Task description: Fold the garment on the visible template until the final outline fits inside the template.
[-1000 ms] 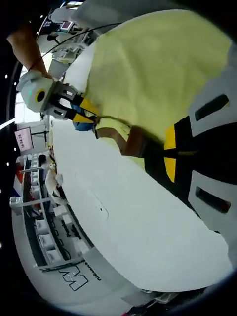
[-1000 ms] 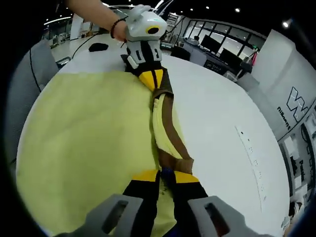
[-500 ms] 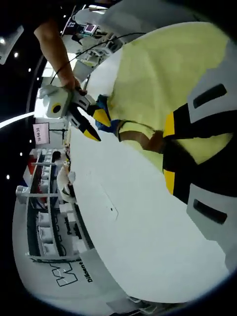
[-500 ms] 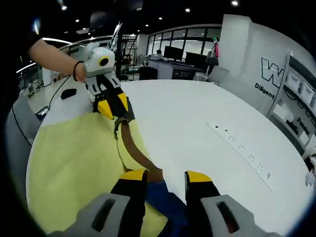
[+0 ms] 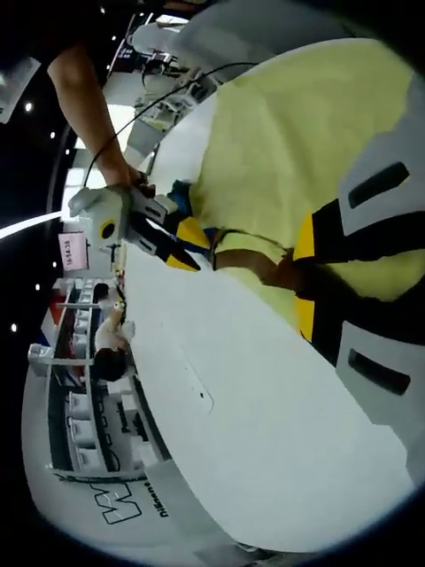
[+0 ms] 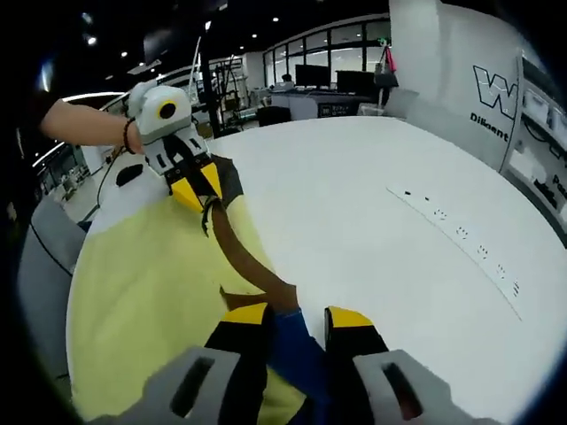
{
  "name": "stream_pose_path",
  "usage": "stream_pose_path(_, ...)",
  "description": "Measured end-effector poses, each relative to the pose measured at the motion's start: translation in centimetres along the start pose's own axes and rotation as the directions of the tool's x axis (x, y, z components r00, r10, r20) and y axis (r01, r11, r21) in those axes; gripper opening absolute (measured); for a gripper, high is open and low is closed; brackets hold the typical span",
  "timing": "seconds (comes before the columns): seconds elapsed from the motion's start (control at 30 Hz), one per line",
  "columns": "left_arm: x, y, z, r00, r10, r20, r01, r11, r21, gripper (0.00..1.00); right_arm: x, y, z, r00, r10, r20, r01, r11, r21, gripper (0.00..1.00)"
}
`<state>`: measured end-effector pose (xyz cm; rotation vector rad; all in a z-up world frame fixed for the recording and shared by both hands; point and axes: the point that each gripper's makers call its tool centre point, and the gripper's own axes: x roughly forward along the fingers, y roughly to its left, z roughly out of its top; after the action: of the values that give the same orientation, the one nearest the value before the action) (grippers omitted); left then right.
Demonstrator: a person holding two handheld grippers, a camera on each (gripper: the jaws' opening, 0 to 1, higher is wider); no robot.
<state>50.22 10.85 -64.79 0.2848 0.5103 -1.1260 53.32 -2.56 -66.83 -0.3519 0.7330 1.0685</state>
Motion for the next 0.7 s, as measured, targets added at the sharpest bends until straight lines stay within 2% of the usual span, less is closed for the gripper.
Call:
stream_pose_path(0.17,0.3,-0.1,-0.6,1.000,-0.005,-0.016,0.005,1.000,0.003,0.06,0.3,0.7,-0.4,0.999,0.030,-0.022,-0.031,0.999,-0.012,0.11)
stream_pose_path(0.27,0.3,-0.3,-0.7,1.000,-0.012,-0.020,0.012,1.000,0.003,0.05,0.3,0.8,-0.3,0.999,0.030,-0.021,-0.031,0.999,-0.012,0.08)
stream_pose_path(0.33,0.3,-0.4,-0.9,0.999,-0.012,-0.029,0.013,1.000,0.008,0.04,0.0,0.8,-0.3,1.000,0.027,-0.016,-0.027,0.999,-0.020,0.02)
stream_pose_path(0.4,0.3,-0.3,-0.8,1.000,-0.008,-0.031,0.008,1.000,0.010,0.00,-0.5,0.5,0.0,1.000,0.014,0.002,-0.014,1.000,-0.026,0.00)
stream_pose_path(0.6,0.1,1.2,0.4,0.999,0.038,0.011,-0.038,0.999,-0.015,0.00,-1.5,0.3,0.9,0.999,0.000,0.036,0.002,0.999,-0.051,0.00)
stream_pose_path(0.7,0.1,2.1,1.1,0.997,0.070,0.028,-0.069,0.997,-0.021,0.00,-2.1,-0.3,2.2,0.996,-0.023,0.085,0.026,0.999,-0.030,0.00)
